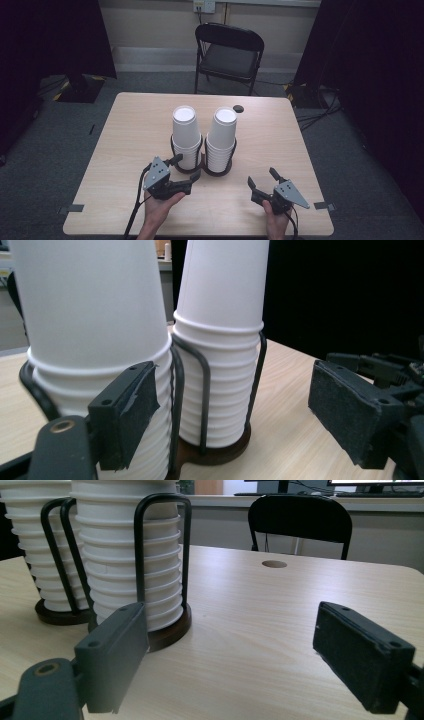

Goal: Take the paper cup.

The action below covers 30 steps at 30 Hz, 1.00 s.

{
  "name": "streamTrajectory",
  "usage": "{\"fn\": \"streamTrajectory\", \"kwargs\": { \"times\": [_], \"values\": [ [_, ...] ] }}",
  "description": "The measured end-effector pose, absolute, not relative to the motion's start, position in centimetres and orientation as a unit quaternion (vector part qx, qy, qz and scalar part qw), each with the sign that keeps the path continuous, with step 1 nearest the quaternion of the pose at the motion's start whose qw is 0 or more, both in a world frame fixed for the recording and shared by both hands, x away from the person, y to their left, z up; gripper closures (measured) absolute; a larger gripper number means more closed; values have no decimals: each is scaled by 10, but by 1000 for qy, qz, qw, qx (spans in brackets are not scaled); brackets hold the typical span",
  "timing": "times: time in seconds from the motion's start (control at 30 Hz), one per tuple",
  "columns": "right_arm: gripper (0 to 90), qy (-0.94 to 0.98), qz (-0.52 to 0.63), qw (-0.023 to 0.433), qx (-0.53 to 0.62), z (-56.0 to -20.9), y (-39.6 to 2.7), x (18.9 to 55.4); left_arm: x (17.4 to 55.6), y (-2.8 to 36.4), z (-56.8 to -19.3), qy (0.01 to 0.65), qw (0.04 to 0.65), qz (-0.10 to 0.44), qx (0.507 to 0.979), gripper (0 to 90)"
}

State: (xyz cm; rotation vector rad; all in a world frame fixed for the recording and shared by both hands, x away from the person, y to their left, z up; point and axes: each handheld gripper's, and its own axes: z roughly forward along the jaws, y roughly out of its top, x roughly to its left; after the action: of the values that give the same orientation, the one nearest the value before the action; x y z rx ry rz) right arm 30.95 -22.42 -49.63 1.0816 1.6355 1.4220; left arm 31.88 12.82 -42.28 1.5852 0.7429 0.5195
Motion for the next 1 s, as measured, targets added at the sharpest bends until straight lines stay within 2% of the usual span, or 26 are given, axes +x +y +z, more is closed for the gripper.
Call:
{"fn": "streamTrajectory", "kwargs": {
  "times": [0.37, 1.0],
  "values": [
    [150, 634, 550, 348, 417, -496, -224, 309, 329, 114, -408, 296, 601, 222, 708, 228],
    [150, 639, 550, 345, 413, -496, -224, 310, 344, 92, -381, 265, 586, 225, 731, 227]
  ]
}}
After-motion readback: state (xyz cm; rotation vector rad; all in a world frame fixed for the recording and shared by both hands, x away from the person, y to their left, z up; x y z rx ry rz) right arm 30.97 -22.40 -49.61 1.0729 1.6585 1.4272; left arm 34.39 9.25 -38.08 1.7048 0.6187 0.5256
